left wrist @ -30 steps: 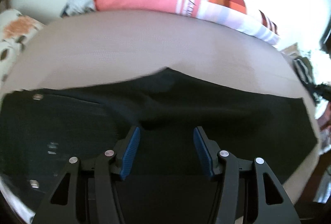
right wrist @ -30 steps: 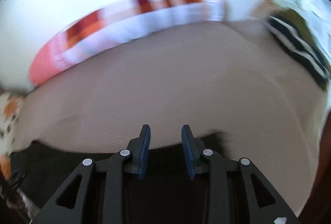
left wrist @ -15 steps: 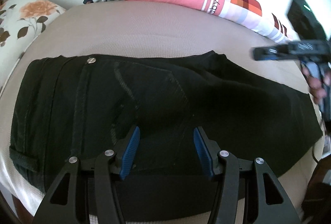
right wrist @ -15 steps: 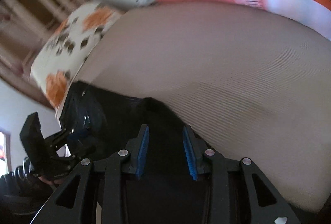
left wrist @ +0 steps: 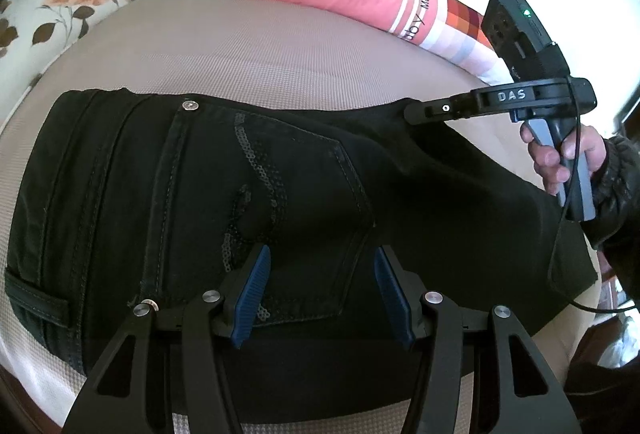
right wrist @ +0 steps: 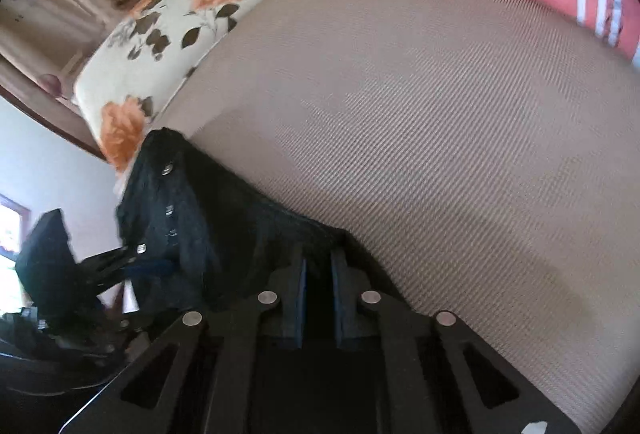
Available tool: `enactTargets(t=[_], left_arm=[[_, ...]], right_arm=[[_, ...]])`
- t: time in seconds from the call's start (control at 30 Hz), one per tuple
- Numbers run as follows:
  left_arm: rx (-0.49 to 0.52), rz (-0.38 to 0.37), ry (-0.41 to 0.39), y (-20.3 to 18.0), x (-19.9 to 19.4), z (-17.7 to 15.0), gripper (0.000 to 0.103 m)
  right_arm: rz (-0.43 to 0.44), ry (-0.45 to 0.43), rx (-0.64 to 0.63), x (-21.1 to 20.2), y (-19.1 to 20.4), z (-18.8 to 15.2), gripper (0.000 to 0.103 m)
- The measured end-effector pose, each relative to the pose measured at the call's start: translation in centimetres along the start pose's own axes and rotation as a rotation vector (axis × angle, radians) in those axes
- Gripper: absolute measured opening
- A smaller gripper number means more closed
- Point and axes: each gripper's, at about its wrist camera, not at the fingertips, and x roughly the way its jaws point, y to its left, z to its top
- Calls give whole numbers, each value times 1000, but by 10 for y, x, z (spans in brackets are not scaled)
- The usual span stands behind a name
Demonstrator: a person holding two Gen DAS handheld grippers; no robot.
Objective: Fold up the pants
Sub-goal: 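Release the hem with the right gripper and move it toward the waistband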
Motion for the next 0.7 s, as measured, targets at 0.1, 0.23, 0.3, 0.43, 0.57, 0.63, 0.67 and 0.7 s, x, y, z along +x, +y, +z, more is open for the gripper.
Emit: enactTargets(t=[0.1, 0.23, 0.3, 0.43, 0.57, 0.63, 0.67, 0.7], left_arm=[[26, 10, -8, -2, 2, -2, 56], [60, 34, -6, -6, 4, -3, 56], [74, 64, 11, -12, 6, 0, 56], [122, 64, -26, -28, 1, 14, 56], [183, 27, -56, -48, 11, 37, 56], [216, 0, -55, -60, 24, 48, 56], [227, -9, -50, -64, 32, 52, 56], [238, -17, -37, -70, 41, 58, 56]], right_arm=[[-79, -19, -7, 14, 1, -3, 6], [-92, -48, 38, 15, -3, -4, 7], [-110, -51, 26, 9, 3, -5, 20], [-161, -155, 88, -37, 5, -19, 22], [-250, -208, 150, -76, -1, -50, 30], [-317, -199, 188, -88, -6, -70, 30], [-345, -191, 193, -89, -6, -78, 30], [-385, -179, 196, -90, -7, -88, 30]])
